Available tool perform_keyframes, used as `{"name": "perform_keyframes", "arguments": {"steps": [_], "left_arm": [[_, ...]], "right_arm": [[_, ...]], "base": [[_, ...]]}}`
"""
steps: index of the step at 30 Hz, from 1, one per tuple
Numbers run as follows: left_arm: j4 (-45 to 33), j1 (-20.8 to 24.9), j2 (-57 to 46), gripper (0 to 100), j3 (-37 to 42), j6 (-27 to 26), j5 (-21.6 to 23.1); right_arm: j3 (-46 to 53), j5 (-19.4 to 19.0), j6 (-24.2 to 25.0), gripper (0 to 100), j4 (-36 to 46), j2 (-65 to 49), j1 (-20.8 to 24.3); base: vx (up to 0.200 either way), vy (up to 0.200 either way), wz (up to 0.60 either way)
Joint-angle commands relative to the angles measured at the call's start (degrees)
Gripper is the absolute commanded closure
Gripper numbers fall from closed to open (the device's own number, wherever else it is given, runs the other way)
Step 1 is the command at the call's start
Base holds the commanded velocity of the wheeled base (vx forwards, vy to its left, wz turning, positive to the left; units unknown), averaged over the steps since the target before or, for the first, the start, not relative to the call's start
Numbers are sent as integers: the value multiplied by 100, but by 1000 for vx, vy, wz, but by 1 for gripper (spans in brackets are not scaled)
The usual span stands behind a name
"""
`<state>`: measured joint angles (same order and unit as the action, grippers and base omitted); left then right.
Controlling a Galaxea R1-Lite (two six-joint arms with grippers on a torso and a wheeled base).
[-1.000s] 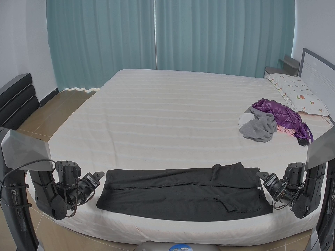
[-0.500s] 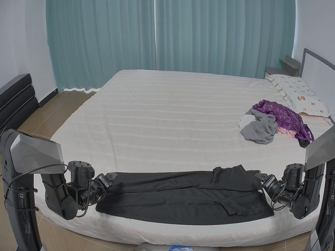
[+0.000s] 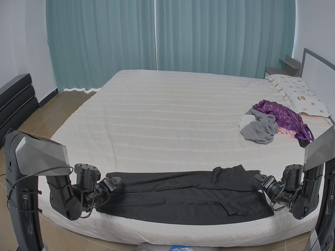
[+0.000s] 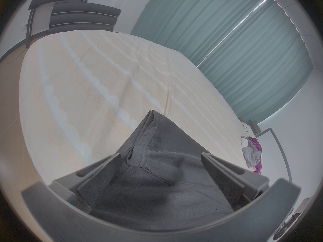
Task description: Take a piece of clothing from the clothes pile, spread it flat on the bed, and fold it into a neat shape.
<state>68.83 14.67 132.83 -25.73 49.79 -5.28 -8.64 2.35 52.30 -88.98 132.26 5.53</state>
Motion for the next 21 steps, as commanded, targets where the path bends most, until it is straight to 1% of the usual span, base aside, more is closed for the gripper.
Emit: {"name": "perform_keyframes", "arguments": {"steps": [1, 3, 4, 8, 10, 12, 14, 17, 21], "left_arm": [[-168, 36, 138, 0, -239, -13, -96], [-344, 36, 138, 0, -362, -13, -114], [-423, 36, 129, 100, -397, -13, -123], [-458, 19, 112, 100, -424, -13, -290], [-458, -8, 50, 100, -441, -39, -483], [-449, -16, -29, 100, -441, -66, -553], [-458, -16, -108, 100, -441, -83, -562], [-458, -34, -187, 100, -503, -180, -571], [-414, -95, -328, 100, -547, -197, -580]], "right_arm": [[3, 2, 0, 0, -76, 20, 0], [3, 2, 0, 0, -76, 28, 0], [3, 2, 0, 0, -76, 37, 0], [21, 2, 0, 0, -76, 28, 71], [29, 11, 9, 0, -76, -77, 246], [38, 11, 9, 0, -76, -130, 369], [12, 11, 9, 0, -76, -104, 475], [-50, 2, 0, 0, -67, -60, 519], [-384, -7, 0, 0, 118, 151, 580]], "base": [[0, 0, 0], [0, 0, 0], [0, 0, 0], [0, 0, 0], [0, 0, 0], [0, 0, 0], [0, 0, 0], [0, 0, 0], [0, 0, 0]]}}
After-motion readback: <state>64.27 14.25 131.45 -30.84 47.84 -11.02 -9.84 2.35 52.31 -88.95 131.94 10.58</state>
